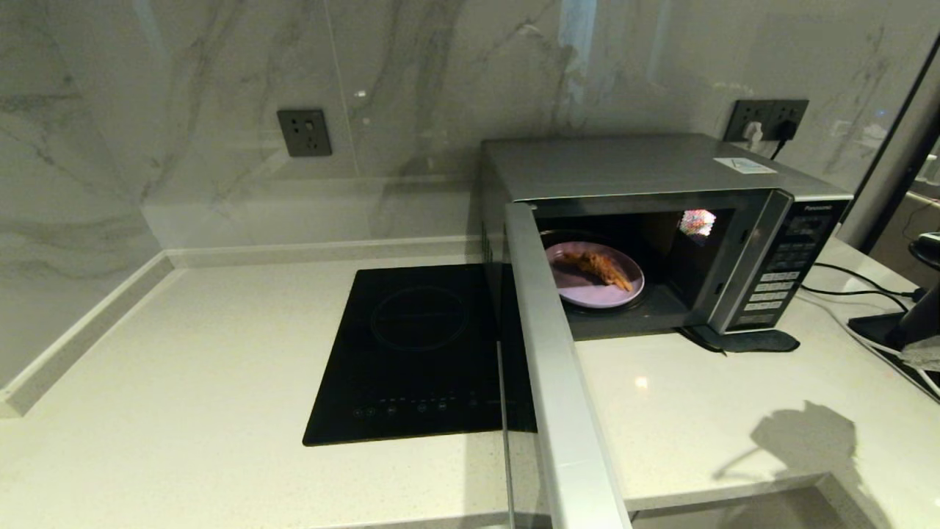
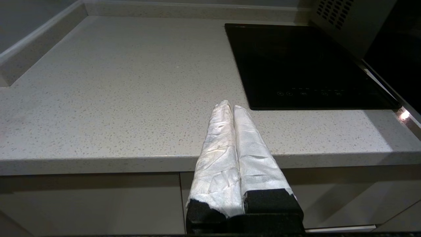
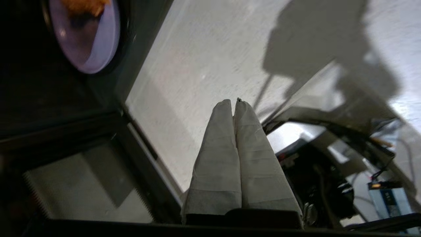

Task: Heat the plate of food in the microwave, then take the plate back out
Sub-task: Take the plate out of the microwave

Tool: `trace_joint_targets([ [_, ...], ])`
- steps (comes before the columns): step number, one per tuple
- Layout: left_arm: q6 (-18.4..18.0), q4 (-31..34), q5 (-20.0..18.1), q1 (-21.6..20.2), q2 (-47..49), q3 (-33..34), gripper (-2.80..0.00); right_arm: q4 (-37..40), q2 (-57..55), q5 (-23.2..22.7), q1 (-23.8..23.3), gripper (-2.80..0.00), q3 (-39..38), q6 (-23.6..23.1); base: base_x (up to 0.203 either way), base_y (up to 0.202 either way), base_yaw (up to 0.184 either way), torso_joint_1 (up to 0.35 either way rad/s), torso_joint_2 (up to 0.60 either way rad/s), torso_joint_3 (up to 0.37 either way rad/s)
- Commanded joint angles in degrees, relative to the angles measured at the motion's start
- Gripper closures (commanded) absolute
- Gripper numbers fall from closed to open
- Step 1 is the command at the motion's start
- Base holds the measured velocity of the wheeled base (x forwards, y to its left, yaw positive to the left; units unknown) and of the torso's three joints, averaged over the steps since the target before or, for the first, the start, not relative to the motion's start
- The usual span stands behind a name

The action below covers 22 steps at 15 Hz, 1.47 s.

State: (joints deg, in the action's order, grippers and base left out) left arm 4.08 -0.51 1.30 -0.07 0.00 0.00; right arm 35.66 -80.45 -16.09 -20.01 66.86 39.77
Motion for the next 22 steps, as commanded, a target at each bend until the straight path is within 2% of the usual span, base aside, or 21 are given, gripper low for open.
trace_joint_targets([
  [1,0.05,-0.02,0.01,-0.01,0.09,0.0,0.0,0.27,-4.03,-3.9,1.35,-2.15,1.21,0.22,0.0,0.0,0.0,0.0,0.0,0.0],
  [2,0.05,-0.02,0.01,-0.01,0.09,0.0,0.0,0.21,-5.25,-5.36,2.39,-2.8,1.81,0.27,0.0,0.0,0.0,0.0,0.0,0.0],
  [3,0.05,-0.02,0.01,-0.01,0.09,0.0,0.0,0.1,-6.14,-7.03,3.61,-2.8,2.6,0.29,0.0,0.0,0.0,0.0,0.0,0.0],
  [5,0.05,-0.02,0.01,-0.01,0.09,0.0,0.0,-0.42,-7.97,-14.3,6.15,-2.8,4.71,0.82,0.0,0.0,0.0,0.0,0.0,0.0],
  [7,0.05,-0.02,0.01,-0.01,0.09,0.0,0.0,-0.61,-10.58,-19.56,9.16,-2.8,7.48,3.87,0.0,0.0,0.0,0.0,0.0,0.0],
  [11,0.05,-0.02,0.01,-0.01,0.09,0.0,0.0,-6.54,-17.16,-20.01,14.65,-2.8,8.7,7.43,0.0,0.0,0.0,0.0,0.0,0.0],
  [13,0.05,-0.02,0.01,-0.01,0.09,0.0,0.0,-11.49,-22.41,-16.03,17.68,-2.8,8.97,9.92,0.0,0.0,0.0,0.0,0.0,0.0],
  [16,0.05,-0.02,0.01,-0.01,0.09,0.0,0.0,-19.5,-28.35,1.28,23.53,-2.8,9.04,14.08,0.0,0.0,0.0,0.0,0.0,0.0],
  [18,0.05,-0.02,0.01,-0.01,0.09,0.0,0.0,-22.36,-30.12,10.14,26.69,-2.8,9.68,14.98,0.0,0.0,0.0,0.0,0.0,0.0],
  [22,0.05,-0.02,0.01,-0.01,0.09,0.0,0.0,-24.73,-33.11,18.68,30.34,-2.8,13.76,15.08,0.0,0.0,0.0,0.0,0.0,0.0],
])
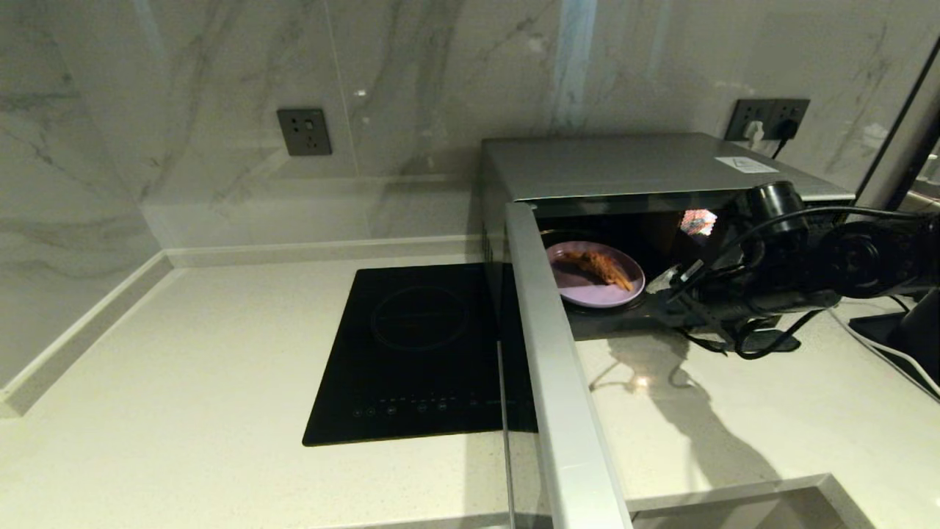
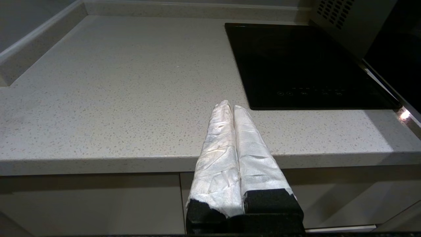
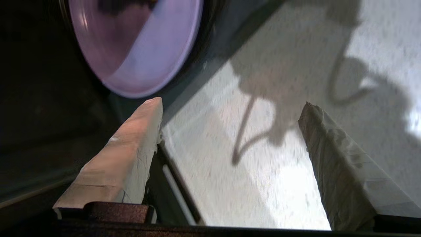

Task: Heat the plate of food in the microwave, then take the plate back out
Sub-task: Take the plate out of the microwave

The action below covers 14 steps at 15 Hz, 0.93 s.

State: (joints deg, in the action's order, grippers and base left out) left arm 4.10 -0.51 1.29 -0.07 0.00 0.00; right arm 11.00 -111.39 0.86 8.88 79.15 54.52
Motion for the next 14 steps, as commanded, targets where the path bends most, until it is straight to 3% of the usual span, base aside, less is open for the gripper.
trace_joint_targets([
  [1,0.03,-0.02,0.03,-0.01,0.09,0.0,0.0,-0.11,-2.88,2.57,2.05,-2.8,2.61,0.53,0.0,0.0,0.0,0.0,0.0,0.0],
  [6,0.03,-0.02,0.03,-0.01,0.09,0.0,0.0,-0.1,-7.15,3.0,2.9,-2.8,7.66,4.02,0.0,0.0,0.0,0.0,0.0,0.0],
  [9,0.03,-0.02,0.03,-0.01,0.09,0.0,0.0,-0.01,-10.33,5.95,2.91,-2.8,10.76,6.62,0.0,0.0,0.0,0.0,0.0,0.0],
  [14,0.03,-0.02,0.03,-0.01,0.09,0.0,0.0,0.02,-13.09,6.09,2.9,-2.8,13.06,7.18,0.0,0.0,0.0,0.0,0.0,0.0],
])
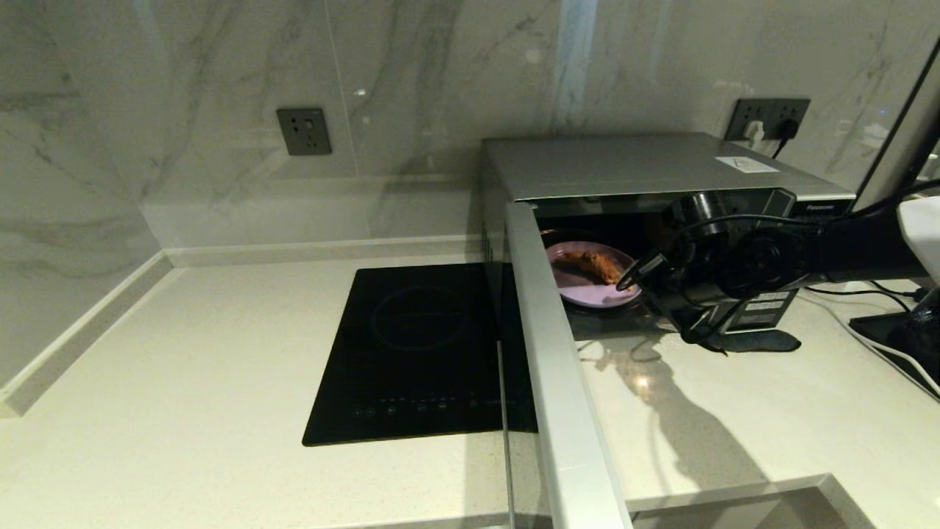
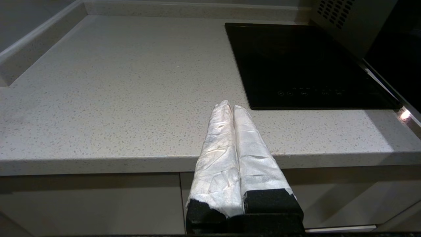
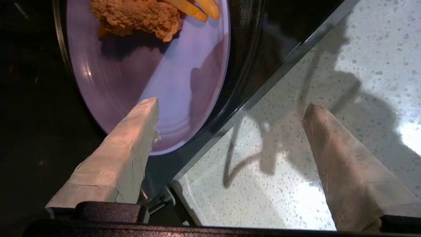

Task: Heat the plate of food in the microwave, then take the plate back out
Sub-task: Take the plate out of the microwave

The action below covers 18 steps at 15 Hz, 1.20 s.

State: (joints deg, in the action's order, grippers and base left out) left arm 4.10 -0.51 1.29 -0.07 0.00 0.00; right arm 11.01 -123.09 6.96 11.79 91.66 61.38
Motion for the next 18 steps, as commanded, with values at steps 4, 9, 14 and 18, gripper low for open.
trace_joint_targets([
  [4,0.03,-0.02,0.03,-0.01,0.09,0.0,0.0,0.03,-4.26,-0.02,-0.01,-2.8,3.51,0.32,0.0,0.0,0.0,0.0,0.0,0.0],
  [9,0.03,-0.02,0.03,-0.01,0.09,0.0,0.0,0.03,-6.22,-0.02,0.07,-2.8,4.13,0.23,0.0,0.0,0.0,0.0,0.0,0.0],
  [14,0.03,-0.02,0.03,-0.01,0.09,0.0,0.0,0.24,-6.91,0.16,0.1,-2.8,4.02,0.26,0.0,0.0,0.0,0.0,0.0,0.0],
  [18,0.03,-0.02,0.03,-0.01,0.09,0.0,0.0,0.33,-5.69,1.7,0.25,-2.8,1.95,0.41,0.0,0.0,0.0,0.0,0.0,0.0],
])
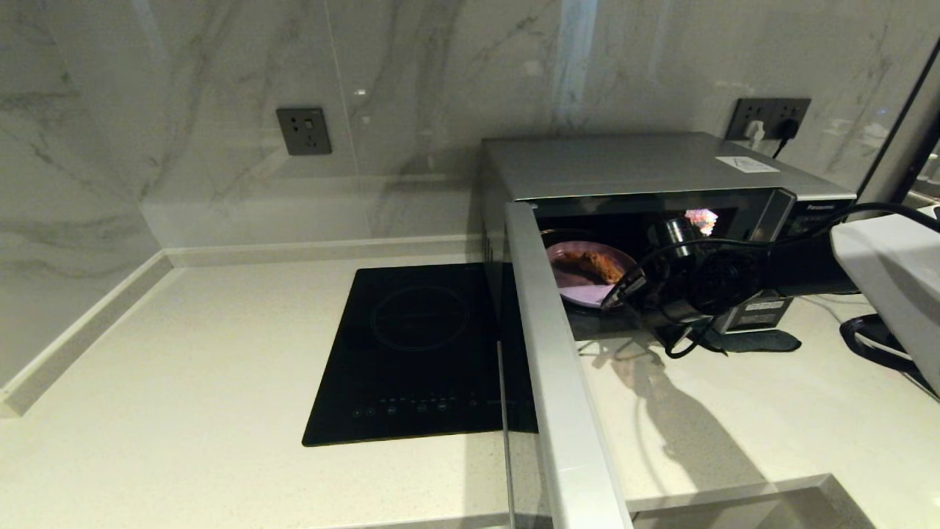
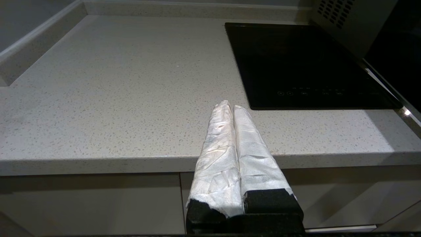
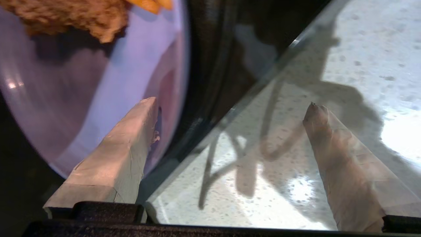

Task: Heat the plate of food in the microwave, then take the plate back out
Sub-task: Take the plate out of the microwave

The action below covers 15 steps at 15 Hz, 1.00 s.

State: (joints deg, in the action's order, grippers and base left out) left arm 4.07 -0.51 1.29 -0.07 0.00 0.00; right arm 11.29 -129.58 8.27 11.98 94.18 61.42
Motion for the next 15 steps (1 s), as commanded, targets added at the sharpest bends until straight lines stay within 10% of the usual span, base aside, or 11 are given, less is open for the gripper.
trace_joint_targets([
  [1,0.06,-0.02,0.04,-0.01,0.09,0.0,0.0,0.05,1.45,0.59,0.06,-2.8,-1.03,0.37,0.0,0.0,0.0,0.0,0.0,0.0],
  [15,0.06,-0.02,0.03,0.07,0.09,0.0,0.0,-0.04,5.76,2.54,0.15,-2.8,-6.66,0.56,0.0,0.0,0.0,0.0,0.0,0.0],
])
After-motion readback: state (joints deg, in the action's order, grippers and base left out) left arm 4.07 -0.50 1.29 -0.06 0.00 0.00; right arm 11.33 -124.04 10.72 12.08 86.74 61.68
